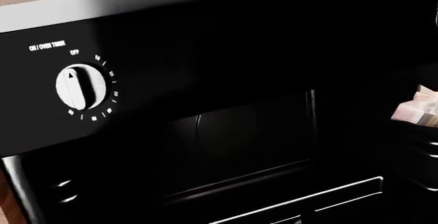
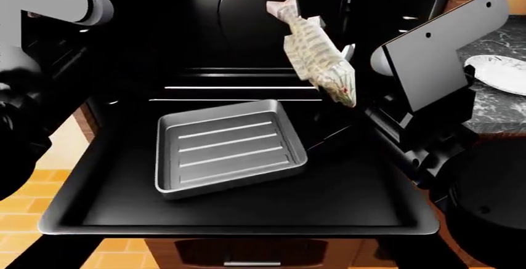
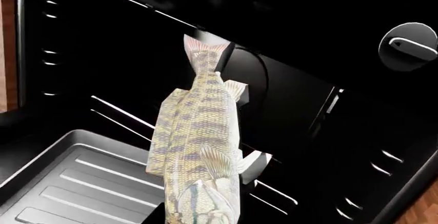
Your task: Place the fish on the rack of the oven.
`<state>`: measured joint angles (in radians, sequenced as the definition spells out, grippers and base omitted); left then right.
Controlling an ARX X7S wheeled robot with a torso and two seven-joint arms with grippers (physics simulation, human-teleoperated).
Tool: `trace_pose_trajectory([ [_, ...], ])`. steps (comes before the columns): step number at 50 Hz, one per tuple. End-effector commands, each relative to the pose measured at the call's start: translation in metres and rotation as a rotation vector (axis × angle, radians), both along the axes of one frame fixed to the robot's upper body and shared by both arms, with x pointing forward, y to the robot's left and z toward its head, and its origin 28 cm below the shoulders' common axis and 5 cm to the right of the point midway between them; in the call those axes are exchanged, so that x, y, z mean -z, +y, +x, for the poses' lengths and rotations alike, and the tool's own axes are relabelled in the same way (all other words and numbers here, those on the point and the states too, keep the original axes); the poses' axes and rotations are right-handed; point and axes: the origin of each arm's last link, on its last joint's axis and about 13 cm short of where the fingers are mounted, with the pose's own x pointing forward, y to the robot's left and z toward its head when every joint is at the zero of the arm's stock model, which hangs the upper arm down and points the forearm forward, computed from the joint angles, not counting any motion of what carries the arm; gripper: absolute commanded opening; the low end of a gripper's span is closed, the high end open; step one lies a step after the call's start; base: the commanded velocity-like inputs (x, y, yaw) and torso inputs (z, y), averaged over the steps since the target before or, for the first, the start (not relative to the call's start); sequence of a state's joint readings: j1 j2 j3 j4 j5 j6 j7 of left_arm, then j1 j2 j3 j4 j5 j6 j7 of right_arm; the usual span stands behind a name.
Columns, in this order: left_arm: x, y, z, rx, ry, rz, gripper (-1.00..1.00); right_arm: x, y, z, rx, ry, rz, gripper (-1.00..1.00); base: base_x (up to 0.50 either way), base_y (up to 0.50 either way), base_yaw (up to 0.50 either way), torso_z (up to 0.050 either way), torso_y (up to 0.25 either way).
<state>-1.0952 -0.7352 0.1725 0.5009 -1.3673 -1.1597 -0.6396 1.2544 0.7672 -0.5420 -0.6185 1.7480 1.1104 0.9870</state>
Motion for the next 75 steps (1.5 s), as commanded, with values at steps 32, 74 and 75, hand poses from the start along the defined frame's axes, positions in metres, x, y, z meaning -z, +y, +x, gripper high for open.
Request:
trace_pose_trajectory([
  [32,0.002,-0.001,0.003,0.001,0.005,-0.003,1.0,0.005,0.005,0.043,-0.044,0.094,0.025,-1.0,0.0,0.09,0.0,0.0,0.0],
  [74,0.007,0.001,0.004,0.0,0.008,0.004,1.0,0.064,0.027,0.116,-0.148,0.398,0.044,-1.0,0.0,0.0,0.0,0.0,0.0],
  [75,0.007,0.001,0.005,-0.001,0.009,0.004,1.0,0.065,0.028,0.116,-0.148,0.4,0.045,-1.0,0.0,0.0,0.0,0.0,0.0],
])
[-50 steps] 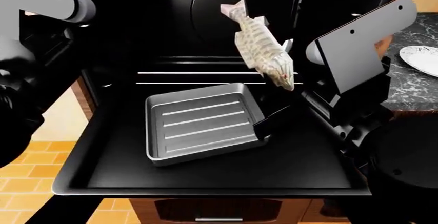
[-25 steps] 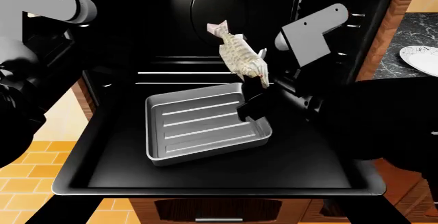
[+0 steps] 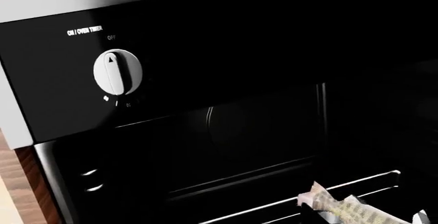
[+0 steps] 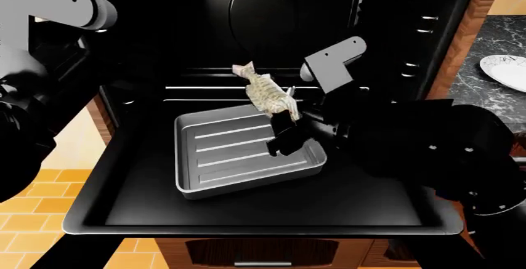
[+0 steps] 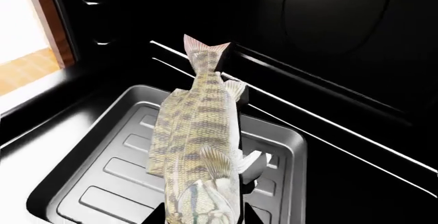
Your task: Place the fish on the rack of the oven.
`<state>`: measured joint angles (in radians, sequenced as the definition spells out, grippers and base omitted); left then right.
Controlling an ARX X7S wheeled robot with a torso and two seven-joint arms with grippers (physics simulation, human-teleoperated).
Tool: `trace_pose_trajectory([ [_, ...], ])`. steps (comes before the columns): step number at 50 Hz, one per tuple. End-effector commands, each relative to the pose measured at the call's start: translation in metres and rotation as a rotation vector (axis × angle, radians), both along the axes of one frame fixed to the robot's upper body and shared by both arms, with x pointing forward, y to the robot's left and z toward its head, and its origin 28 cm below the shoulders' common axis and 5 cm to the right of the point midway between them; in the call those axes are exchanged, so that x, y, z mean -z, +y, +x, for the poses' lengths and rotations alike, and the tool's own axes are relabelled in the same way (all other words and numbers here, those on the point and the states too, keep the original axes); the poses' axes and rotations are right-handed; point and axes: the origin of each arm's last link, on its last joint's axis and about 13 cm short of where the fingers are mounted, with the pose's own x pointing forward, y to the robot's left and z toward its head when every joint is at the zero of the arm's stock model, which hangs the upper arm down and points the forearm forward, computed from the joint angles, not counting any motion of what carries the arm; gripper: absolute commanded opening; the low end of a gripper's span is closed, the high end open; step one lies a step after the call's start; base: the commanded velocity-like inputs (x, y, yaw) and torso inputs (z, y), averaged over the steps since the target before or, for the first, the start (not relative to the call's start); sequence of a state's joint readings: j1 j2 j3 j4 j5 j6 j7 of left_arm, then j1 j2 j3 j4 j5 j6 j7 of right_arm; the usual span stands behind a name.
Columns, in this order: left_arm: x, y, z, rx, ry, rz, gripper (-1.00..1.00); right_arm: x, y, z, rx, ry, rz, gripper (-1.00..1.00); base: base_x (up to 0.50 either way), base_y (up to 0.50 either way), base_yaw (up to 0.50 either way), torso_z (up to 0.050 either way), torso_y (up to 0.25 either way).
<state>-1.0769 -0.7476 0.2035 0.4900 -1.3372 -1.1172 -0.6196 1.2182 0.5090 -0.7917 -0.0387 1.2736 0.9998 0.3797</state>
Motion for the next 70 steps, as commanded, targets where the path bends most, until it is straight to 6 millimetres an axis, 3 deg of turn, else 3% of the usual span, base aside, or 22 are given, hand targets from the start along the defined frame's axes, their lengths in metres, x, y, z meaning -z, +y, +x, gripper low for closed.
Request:
trace_pose_trajectory([
  [1,0.003,0.0,0.001,0.002,0.004,0.006,1.0,0.013,0.003,0.01,-0.018,0.04,-0.016,-1.0,0.0,0.0,0.0,0.0,0.0],
  [70,0.016,0.003,0.013,-0.009,0.029,-0.005,1.0,0.053,0.014,0.044,-0.077,0.212,-0.075,-1.0,0.0,0.0,0.0,0.0,0.0],
])
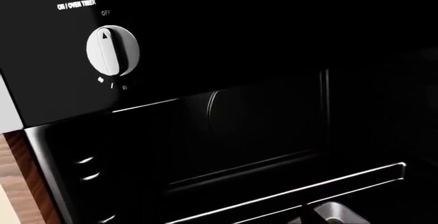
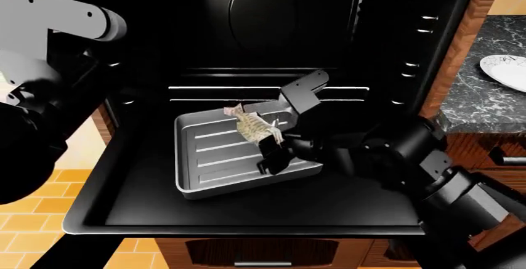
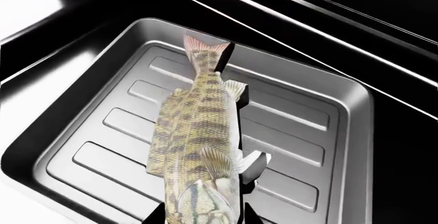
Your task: Place the fish on the rack of the oven.
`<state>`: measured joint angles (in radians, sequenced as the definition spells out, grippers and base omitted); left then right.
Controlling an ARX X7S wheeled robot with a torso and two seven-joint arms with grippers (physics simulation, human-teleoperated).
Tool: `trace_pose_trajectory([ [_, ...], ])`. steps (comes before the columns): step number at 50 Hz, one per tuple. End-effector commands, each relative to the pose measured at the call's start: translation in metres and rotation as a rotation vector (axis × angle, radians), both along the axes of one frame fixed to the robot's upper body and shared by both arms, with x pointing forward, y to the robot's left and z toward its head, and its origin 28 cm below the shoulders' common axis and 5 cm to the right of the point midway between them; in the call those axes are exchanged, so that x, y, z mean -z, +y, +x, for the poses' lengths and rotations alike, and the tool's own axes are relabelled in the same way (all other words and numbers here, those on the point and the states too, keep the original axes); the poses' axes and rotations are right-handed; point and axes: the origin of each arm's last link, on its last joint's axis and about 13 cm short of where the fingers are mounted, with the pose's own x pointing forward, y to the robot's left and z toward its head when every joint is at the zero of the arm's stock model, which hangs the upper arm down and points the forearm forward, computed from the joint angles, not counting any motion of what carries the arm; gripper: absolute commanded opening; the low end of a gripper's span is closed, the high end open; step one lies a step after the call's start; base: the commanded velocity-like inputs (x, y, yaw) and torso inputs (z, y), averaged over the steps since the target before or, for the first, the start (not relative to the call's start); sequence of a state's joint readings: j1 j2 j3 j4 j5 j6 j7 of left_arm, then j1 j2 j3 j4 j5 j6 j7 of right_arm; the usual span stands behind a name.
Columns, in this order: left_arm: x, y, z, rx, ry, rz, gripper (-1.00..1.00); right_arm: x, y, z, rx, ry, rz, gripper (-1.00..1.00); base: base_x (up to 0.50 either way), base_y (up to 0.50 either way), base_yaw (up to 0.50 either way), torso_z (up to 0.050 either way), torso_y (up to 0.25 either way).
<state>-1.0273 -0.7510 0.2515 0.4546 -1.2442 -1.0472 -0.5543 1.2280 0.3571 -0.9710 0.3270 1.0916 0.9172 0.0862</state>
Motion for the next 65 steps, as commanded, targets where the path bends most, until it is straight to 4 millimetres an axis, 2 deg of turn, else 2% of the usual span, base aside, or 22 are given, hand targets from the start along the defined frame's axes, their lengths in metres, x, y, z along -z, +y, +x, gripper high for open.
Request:
trace_pose_trajectory([
  [1,0.002,0.001,0.001,-0.002,0.004,-0.002,1.0,0.004,0.001,0.004,-0.006,0.013,-0.018,-1.0,0.0,0.0,0.0,0.0,0.0],
  [37,0.002,0.0,0.001,-0.006,-0.003,0.004,1.0,0.009,0.0,0.002,-0.01,0.017,-0.042,-1.0,0.0,0.0,0.0,0.0,0.0],
  [38,0.002,0.0,0.001,-0.005,-0.003,0.004,1.0,0.009,0.0,0.002,-0.015,0.016,-0.045,1.0,0.0,0.0,0.0,0.0,0.0],
  [56,0.001,0.0,0.0,0.001,-0.008,-0.002,1.0,-0.006,-0.002,-0.003,-0.005,-0.032,-0.037,1.0,0.0,0.0,0.0,0.0,0.0],
  [65,-0.001,0.001,-0.006,0.001,-0.014,-0.009,1.0,-0.022,-0.006,-0.018,0.007,-0.087,-0.018,1.0,0.0,0.0,0.0,0.0,0.0],
])
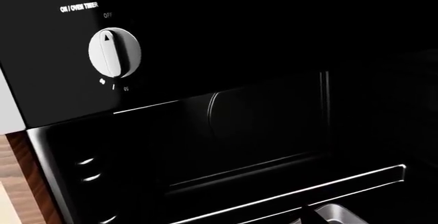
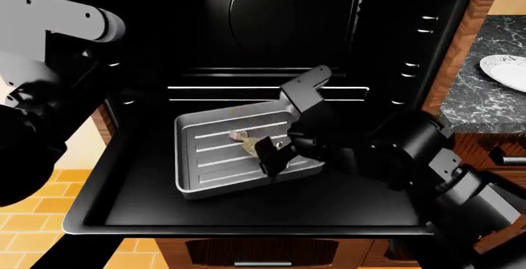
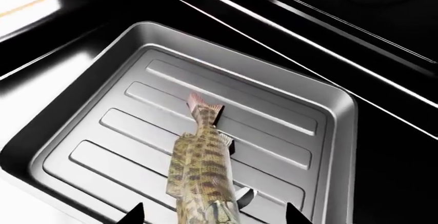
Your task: Place the fish on the rack of the oven.
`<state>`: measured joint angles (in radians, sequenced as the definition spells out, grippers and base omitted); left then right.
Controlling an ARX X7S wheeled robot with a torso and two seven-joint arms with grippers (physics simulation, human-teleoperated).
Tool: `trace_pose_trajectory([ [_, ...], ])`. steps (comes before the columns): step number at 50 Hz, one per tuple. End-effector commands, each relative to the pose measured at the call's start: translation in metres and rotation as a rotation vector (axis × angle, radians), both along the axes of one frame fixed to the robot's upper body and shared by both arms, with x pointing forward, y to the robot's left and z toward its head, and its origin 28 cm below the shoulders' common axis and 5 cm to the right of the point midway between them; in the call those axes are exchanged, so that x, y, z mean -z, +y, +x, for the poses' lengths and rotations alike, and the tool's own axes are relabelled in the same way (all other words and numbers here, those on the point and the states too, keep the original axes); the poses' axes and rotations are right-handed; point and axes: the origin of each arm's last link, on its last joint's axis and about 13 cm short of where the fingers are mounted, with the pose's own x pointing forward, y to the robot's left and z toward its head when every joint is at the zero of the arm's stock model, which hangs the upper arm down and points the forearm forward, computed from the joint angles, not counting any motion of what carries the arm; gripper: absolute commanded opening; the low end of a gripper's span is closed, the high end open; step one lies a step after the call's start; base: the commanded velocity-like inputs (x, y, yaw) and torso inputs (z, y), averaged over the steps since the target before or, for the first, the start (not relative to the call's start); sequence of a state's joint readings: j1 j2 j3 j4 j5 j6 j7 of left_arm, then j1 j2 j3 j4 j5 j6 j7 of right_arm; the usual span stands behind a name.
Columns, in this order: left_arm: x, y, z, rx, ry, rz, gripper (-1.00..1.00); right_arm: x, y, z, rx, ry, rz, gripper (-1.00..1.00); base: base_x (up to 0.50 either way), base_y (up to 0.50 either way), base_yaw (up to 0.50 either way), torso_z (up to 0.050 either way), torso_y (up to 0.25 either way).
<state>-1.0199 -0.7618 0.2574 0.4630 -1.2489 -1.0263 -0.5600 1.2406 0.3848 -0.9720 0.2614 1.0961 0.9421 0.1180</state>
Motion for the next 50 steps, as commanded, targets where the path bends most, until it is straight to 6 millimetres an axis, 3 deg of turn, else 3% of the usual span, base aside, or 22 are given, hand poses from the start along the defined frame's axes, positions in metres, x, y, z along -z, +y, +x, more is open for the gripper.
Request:
trace_pose_trajectory([
  [1,-0.002,0.001,-0.007,0.002,-0.008,-0.008,1.0,-0.016,-0.006,-0.018,0.02,-0.059,0.023,1.0,0.0,0.0,0.0,0.0,0.0],
  [31,-0.009,0.004,-0.027,0.017,-0.05,-0.027,1.0,-0.058,-0.038,-0.109,0.179,-0.328,0.162,1.0,0.0,0.0,0.0,0.0,0.0],
  [50,-0.007,0.006,-0.051,0.036,-0.094,-0.046,1.0,-0.06,-0.049,-0.156,0.231,-0.408,0.175,1.0,0.0,0.0,0.0,0.0,0.0],
])
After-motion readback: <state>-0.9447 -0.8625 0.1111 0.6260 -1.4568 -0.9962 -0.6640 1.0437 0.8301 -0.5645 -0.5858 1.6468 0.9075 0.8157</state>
